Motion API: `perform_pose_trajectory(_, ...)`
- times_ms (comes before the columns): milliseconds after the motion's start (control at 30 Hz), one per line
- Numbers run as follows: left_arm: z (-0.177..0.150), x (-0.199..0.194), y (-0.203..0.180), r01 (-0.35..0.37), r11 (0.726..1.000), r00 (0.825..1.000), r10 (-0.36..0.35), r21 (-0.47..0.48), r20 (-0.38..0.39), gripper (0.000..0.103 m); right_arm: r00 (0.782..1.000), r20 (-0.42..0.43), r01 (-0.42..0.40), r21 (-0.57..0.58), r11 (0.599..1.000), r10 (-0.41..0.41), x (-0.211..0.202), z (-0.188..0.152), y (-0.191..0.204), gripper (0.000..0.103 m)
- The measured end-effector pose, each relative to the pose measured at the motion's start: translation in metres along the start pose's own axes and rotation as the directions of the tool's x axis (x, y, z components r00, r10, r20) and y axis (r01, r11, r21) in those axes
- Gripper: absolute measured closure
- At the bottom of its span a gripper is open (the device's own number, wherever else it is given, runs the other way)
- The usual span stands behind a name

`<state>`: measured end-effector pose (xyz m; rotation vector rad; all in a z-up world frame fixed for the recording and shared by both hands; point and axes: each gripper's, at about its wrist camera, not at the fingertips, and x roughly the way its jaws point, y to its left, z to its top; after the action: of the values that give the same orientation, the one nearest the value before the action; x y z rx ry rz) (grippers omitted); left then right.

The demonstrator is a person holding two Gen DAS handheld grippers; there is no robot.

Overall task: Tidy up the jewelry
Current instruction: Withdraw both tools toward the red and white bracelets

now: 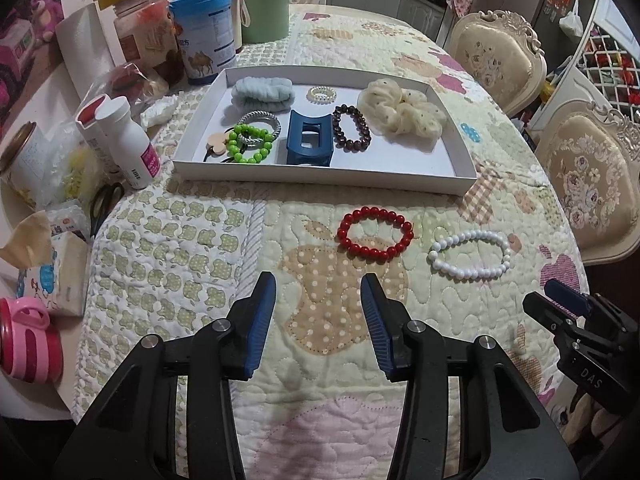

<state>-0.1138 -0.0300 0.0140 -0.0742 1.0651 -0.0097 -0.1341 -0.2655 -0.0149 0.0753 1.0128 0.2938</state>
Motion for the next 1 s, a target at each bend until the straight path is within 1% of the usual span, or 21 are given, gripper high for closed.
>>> perform_pose_trajectory(300,0.006,0.006,-0.001,-0.001,1.000,1.000,0.001,0.005,-0.003,0.059,1.000,-0.006,-0.005,-0.002,1.000,0.005,0.009,0.008,0.003,0.051)
perform_pose_trajectory(633,0.013,0.021,-0.002,0.010,1.000,0.999,-0.009,0.016,-0.035,0.058,0.999,-0.040,0.017,0.010,1.000,-0.016,0.029,0.015,-0.007,0.048)
perform_pose_trajectory(733,0.016,0.028,0.000,0.029,0.999,0.998,-0.028,0.014,-0.047,0.056,0.998,-0.048,0.030,0.018,0.999,-0.029,0.035,0.018,-0.013,0.048)
perform_pose_trajectory(800,0.018,0.034,0.002,0.053,0.999,0.997,-0.053,0.003,-0.058,0.052,0.998,-0.052,0.047,0.022,0.999,-0.046,0.040,0.021,-0.018,0.048)
perform_pose_trajectory(867,0.022,0.043,0.005,0.080,0.997,0.994,-0.081,-0.010,-0.078,0.051,0.996,-0.053,0.074,0.023,0.997,-0.072,0.044,0.024,-0.023,0.048)
perform_pose_trajectory(1000,0.029,0.058,0.006,0.106,0.994,0.988,-0.106,-0.011,-0.111,0.050,0.993,-0.061,0.105,0.031,0.994,-0.103,0.053,0.031,-0.033,0.048)
